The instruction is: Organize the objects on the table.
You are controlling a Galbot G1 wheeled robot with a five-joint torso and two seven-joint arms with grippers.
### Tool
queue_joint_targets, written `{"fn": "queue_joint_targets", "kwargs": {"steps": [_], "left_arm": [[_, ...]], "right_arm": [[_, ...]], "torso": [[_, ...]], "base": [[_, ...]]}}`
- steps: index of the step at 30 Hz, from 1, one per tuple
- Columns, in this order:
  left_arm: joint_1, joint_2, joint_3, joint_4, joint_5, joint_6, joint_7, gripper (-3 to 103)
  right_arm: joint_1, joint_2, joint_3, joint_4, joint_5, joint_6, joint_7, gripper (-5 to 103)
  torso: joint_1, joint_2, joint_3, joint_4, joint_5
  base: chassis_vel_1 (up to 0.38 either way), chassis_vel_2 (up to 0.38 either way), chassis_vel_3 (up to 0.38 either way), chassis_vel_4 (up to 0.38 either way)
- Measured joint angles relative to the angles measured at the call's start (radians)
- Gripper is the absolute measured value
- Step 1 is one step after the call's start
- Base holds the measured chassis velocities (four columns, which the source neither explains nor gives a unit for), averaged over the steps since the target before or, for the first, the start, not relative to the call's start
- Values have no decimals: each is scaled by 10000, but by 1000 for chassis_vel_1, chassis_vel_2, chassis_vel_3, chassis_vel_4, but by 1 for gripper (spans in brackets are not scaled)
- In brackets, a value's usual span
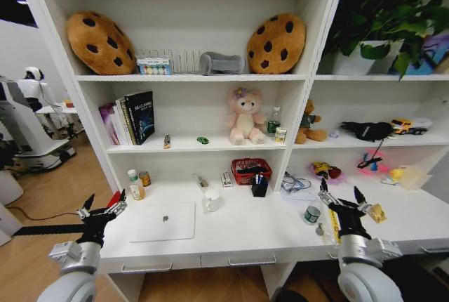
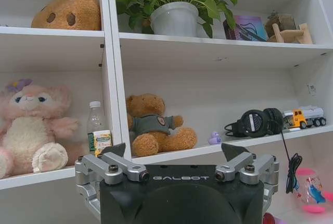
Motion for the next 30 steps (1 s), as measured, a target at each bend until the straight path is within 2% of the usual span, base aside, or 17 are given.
{"fn": "queue_joint_targets", "kwargs": {"steps": [30], "left_arm": [[0, 0, 0, 0, 0, 0, 1, 100]], "right_arm": [[0, 0, 0, 0, 0, 0, 0, 100]], "torso": [[0, 0, 0, 0, 0]], "base": [[0, 0, 0, 0]]}}
